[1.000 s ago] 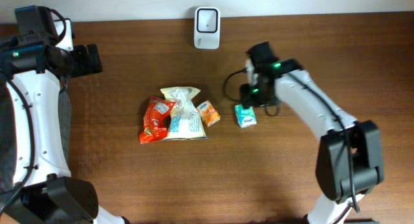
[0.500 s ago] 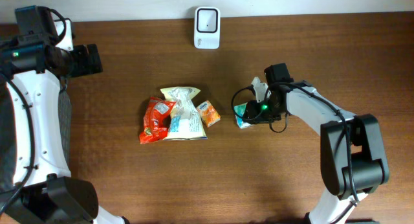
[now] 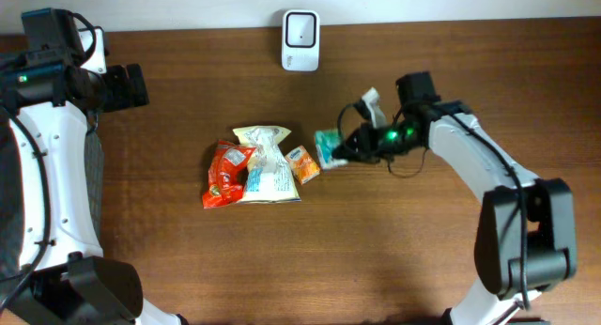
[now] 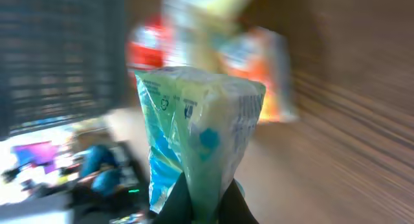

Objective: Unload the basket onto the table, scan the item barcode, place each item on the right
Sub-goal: 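Lift the green pack and hold it over the barcode scanner window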

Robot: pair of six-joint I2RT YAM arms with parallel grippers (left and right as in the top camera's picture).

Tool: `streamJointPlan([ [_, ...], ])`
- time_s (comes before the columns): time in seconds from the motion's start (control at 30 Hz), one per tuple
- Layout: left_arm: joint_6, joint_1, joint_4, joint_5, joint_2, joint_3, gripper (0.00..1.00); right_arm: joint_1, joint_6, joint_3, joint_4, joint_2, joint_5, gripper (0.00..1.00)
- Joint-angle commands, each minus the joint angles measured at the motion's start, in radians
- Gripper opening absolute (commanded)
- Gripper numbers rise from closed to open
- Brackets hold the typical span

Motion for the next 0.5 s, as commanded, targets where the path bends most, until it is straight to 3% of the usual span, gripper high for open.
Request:
streamJointPlan([
  [0.0,0.015,0.002,0.002,0.007,0.002,0.002,0.99,-0.005,0.002,0.056,0.0,-0.034,-0.343,0.04],
  [0.23,0.015,0.003,0.002,0.007,0.002,0.002,0.99,-0.005,0.279,0.102,0.095,-0.034,-0.553,0.04],
  [0.33,0.015,0.002,0.002,0.007,0.002,0.002,0.99,-0.005,0.499,0.102,0.29,-0.034,-0.553,0.04],
  [0.47,0.015,0.003,0.001,0.007,0.002,0.002,0.99,-0.005,0.673,0.103,0.621,-0.034,-0.553,0.04],
])
